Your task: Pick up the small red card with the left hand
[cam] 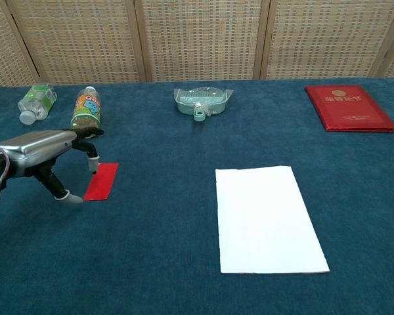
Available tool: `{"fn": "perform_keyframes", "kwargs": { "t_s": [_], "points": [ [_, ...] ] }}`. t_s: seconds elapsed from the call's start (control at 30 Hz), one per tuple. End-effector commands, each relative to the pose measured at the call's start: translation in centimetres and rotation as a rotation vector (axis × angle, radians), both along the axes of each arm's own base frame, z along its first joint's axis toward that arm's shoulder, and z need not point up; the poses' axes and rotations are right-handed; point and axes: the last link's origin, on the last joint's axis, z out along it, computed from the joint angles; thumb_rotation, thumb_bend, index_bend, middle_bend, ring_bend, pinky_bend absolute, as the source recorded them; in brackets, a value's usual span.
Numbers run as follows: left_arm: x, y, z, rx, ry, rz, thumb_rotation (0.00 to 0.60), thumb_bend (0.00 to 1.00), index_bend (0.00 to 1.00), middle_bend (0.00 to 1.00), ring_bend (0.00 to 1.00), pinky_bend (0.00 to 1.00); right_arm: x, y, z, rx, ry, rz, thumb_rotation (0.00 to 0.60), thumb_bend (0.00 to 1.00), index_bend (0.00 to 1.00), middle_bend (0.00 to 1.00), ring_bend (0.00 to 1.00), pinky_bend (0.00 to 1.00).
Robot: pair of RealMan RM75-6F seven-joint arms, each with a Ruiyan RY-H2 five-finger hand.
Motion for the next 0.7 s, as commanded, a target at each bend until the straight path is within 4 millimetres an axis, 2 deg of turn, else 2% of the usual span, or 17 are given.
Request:
{"fn": "perform_keyframes", "kwargs": {
  "t_s": [0.03, 0.7],
  "points": [
    [0.2, 0.2, -0.3, -0.002, 0.002, 0.004, 0.6, 0.12, 0.45, 0.0, 0.0, 0.0, -0.1, 0.0, 0.0, 0.0, -0.002, -0.004, 0.6, 0.0, 0.0, 0.0, 0.0, 0.0],
    [0.8, 1.0, -1.7, -0.016, 0.016, 0.032, 0.6, 0.11, 0.45, 0.0, 0.0, 0.0, -0.4, -0.1, 0.3, -0.004, -0.012, -0.015, 0.6, 0.0, 0.0, 0.0, 0.0, 0.0]
  ]
}}
